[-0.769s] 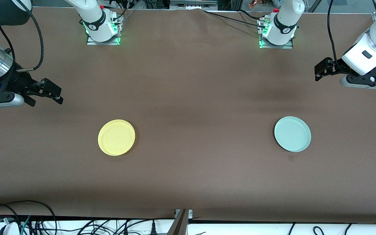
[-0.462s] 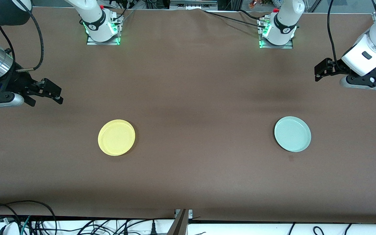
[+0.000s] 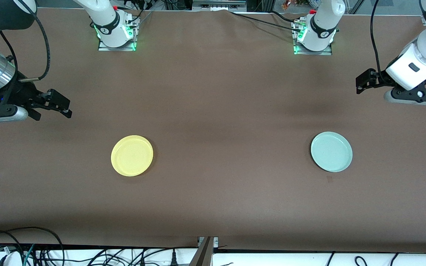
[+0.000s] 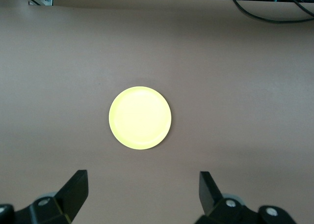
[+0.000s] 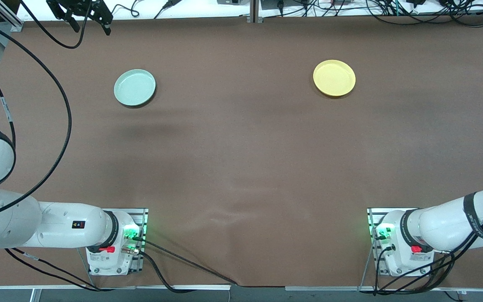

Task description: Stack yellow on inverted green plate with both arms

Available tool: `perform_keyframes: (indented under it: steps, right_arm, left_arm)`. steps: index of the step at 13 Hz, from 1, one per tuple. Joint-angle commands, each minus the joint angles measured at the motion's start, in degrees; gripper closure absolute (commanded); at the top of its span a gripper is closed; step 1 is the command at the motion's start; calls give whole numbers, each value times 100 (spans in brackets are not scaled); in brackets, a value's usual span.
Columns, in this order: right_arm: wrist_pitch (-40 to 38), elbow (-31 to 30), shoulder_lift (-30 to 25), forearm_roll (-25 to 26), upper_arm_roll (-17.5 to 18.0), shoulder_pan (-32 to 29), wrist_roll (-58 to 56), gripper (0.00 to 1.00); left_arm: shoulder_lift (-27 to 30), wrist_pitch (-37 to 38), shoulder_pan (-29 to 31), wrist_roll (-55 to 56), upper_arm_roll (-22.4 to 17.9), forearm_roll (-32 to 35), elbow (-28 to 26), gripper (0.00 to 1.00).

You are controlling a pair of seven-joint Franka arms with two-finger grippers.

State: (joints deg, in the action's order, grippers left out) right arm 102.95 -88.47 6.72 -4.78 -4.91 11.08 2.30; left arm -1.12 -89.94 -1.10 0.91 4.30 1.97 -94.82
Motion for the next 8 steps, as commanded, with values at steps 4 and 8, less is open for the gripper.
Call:
perform_keyframes:
  steps: [4,8]
  right_arm:
    - [-55,111,145,-67,-10,8,-11,0]
    - [-29,129,233,-84,-10,8,-11,0]
  left_arm:
    - [-1160,29,197,-117,19,155,683,0]
    - [-2302,-198,487,-126,19,137,1097,0]
